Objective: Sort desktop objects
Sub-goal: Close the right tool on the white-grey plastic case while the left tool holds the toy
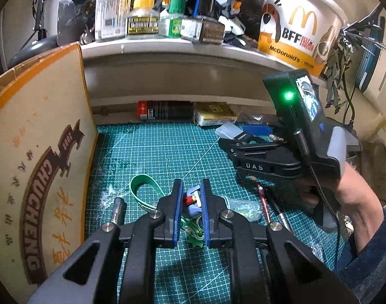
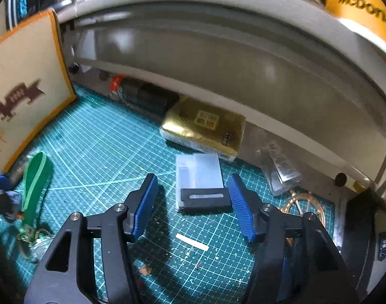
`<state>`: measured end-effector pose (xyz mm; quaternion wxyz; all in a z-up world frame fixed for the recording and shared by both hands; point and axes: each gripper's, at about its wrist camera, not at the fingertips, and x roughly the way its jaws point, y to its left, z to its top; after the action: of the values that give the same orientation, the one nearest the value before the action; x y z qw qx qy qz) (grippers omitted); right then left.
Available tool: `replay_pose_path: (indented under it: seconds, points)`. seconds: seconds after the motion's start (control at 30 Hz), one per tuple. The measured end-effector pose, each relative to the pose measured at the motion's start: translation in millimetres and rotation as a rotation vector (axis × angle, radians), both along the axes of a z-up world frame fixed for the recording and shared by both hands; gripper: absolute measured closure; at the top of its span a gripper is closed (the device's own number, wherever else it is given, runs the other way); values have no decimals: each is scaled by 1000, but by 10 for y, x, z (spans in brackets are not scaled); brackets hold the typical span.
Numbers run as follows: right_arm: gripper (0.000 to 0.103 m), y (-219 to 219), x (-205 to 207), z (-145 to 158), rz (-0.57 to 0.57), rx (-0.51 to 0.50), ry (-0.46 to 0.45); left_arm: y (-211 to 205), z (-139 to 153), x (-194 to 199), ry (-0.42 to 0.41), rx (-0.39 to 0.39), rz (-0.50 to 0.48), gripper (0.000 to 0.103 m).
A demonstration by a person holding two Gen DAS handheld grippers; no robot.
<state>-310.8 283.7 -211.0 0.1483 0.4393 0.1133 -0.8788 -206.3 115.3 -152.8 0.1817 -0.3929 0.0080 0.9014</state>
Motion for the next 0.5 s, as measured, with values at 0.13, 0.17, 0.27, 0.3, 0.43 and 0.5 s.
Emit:
replay_pose_path:
  seconds: [0.13, 0.17, 0.27, 0.3, 0.43, 0.5]
  points:
    - [63, 77, -22, -27, -15, -57, -27, -22, 85, 67, 19, -2, 3, 90]
    - [63, 88, -8, -30, -23, -67, -31, -28, 97, 83, 23, -2, 4, 90]
    - [63, 57, 24, -15, -18, -86, -43, -54, 131, 127, 31, -2, 6, 90]
    - [63, 56, 56, 0, -22, -102, -49, -60, 143, 139, 34, -2, 8, 90]
    - [63, 60, 226, 239, -27, -125, 3, -101, 232, 206, 56, 6, 14, 90]
    - [63, 74, 336, 386, -29, -139, 35, -137, 302, 262, 74, 13, 16, 90]
